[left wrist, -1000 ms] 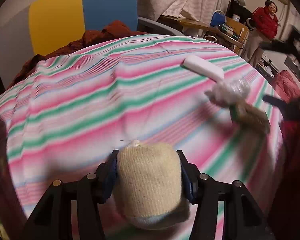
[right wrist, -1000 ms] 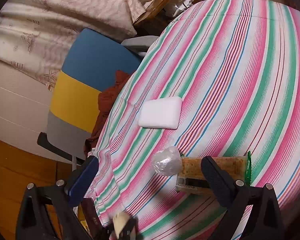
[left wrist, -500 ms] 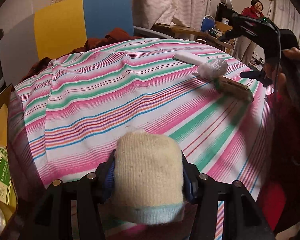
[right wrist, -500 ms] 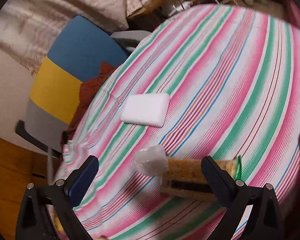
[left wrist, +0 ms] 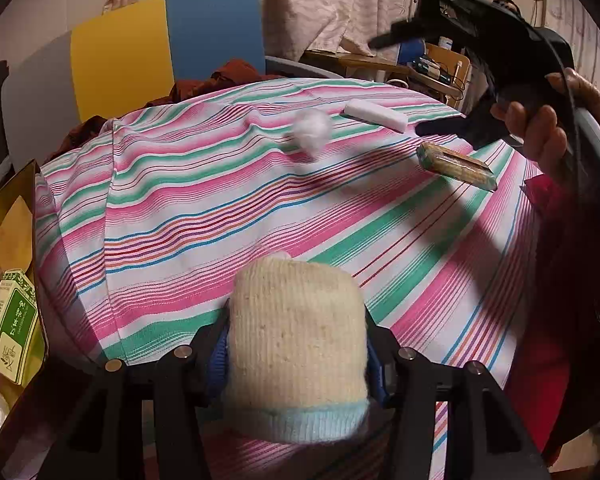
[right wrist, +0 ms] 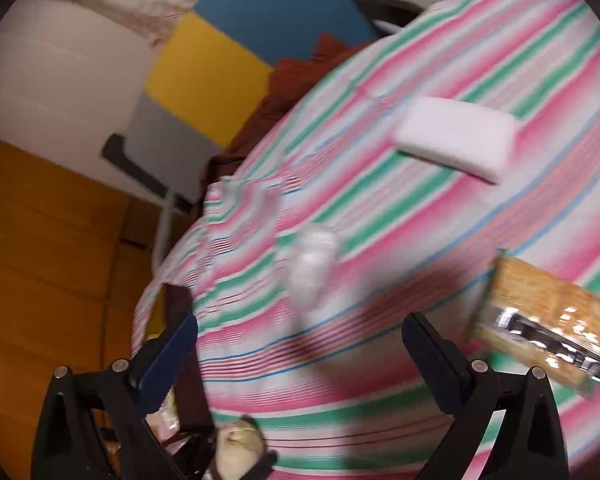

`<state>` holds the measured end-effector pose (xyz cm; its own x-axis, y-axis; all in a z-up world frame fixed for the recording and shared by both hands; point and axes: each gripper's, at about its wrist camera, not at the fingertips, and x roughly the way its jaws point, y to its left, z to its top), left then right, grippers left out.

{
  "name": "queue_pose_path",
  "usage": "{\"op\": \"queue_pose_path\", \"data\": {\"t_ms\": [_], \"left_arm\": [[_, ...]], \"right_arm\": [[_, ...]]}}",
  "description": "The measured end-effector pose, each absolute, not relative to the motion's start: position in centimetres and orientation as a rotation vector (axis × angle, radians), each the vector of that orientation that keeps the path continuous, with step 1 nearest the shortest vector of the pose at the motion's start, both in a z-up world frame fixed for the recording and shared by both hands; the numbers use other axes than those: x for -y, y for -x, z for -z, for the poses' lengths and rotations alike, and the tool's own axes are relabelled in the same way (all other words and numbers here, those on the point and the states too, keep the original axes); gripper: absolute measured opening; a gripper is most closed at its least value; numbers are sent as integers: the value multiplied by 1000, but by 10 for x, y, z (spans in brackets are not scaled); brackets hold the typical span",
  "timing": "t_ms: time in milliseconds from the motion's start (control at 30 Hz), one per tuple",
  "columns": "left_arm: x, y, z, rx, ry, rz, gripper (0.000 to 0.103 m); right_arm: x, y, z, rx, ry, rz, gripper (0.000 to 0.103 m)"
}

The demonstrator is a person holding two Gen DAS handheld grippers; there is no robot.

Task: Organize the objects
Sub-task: 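Grasp the tan cracker packet with the right tool while the left tool holds the knitted roll, then carry the knitted roll and cracker packet over the gold tray with both tools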

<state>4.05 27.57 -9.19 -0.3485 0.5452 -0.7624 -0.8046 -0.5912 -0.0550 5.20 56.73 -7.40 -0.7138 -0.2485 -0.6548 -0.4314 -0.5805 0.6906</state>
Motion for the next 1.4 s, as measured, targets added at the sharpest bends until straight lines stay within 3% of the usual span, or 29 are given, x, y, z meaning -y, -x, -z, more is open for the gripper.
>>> {"op": "queue_pose_path", "data": {"t_ms": [167, 300, 400, 567, 700, 867, 967, 1100, 1133, 1400], "left_arm": [[-276, -40, 92, -420, 968, -2016, 55], [-274, -39, 93, -405, 970, -2008, 55], [-274, -38, 93, -403, 965, -2007, 55], [-274, -38, 93, -400, 962, -2005, 55], [-275, -36, 94, -401, 960, -2004, 55], [-276, -37, 94, -409, 949, -2008, 56], [-277, -36, 94, -412, 945, -2009, 56], [-277, -36, 94, -412, 948, -2009, 55], [-277, -36, 94, -413, 949, -2009, 55], [-274, -39, 90, -420, 968, -2012, 53]], "right_arm": [[-566, -58, 63, -1297, 1238, -2402, 103], [-562, -53, 38, -895, 1486, -2406, 103], [-567, -49, 45, -480, 1683, -2250, 103], [-578, -44, 79, -265, 1879, -2115, 103], [-582, -36, 108, -202, 1988, -2046, 103], [-598, -38, 122, -344, 2001, -2030, 98], [-596, -39, 118, -343, 2001, -2058, 84], [-585, -44, 106, -317, 1985, -2111, 51], [-581, -44, 103, -312, 1979, -2119, 48], [-555, -45, 89, -325, 1959, -2156, 47]]}}
